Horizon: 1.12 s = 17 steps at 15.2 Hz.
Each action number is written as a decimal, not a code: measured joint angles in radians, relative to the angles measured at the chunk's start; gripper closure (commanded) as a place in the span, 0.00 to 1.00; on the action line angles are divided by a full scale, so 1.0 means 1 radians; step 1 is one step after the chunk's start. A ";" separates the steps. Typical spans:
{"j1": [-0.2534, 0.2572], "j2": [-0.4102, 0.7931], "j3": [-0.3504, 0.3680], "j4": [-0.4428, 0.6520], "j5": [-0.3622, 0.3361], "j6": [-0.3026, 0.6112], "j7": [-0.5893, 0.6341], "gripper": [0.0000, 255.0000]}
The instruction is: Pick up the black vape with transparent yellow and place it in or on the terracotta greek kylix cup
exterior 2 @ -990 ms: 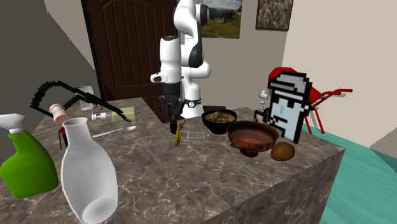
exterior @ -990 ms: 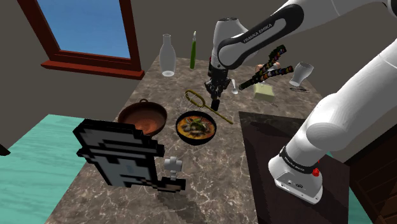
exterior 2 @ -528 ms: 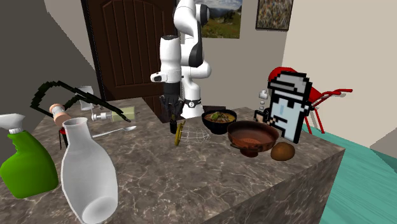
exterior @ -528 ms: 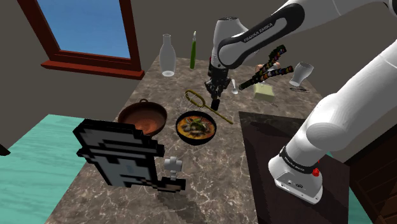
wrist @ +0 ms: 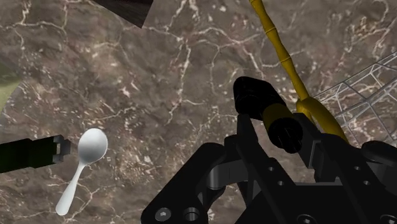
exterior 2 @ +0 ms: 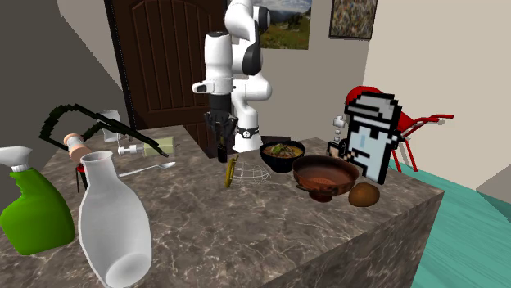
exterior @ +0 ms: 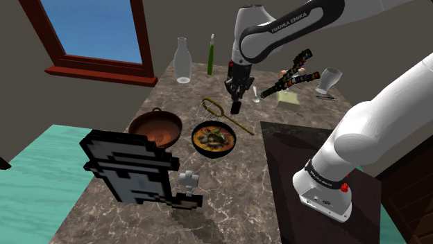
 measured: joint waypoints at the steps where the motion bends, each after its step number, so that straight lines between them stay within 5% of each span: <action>1: 0.000 -0.010 0.000 0.007 0.001 -0.017 -0.001 1.00; 17: 0.001 -0.095 -0.002 0.151 0.007 -0.246 -0.012 1.00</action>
